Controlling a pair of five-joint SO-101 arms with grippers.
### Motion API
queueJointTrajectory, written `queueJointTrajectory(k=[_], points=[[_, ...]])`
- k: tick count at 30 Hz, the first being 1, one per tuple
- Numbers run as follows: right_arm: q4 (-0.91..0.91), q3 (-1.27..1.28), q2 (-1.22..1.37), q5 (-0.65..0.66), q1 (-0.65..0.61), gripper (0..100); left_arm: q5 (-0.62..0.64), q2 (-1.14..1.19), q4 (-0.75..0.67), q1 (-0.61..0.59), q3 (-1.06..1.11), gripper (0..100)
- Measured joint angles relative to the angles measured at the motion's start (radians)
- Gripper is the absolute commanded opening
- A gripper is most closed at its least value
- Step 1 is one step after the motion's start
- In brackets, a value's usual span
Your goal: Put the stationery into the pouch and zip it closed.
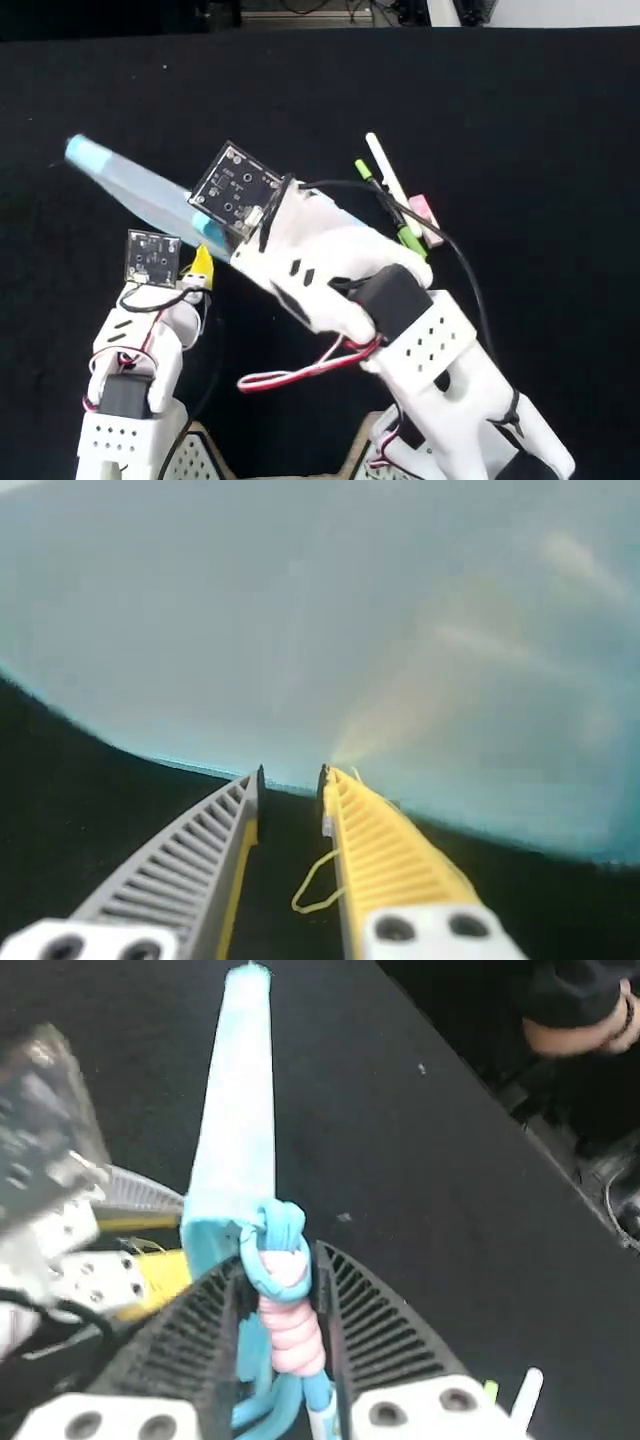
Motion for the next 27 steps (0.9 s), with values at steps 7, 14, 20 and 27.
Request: queueJointTrajectory(k=[7,14,20,27], points=[[0.011,-0.025,0.000,0.000,-0.077,1.1,0.000,0.000,-0.008,0.089,0.000,12],[0.114,-0.025,-0.035,0.000,-0.077,1.1,0.000,0.000,-0.009,0.087,0.000,11],[0.114,-0.025,-0.107,0.000,-0.046,1.1,0.000,0.000,-0.009,-0.074,0.000,11],[0.026,0.077,-0.110,-0.002,-0.051,1.1,0.000,0.000,0.147,-0.183,-0.120,11]])
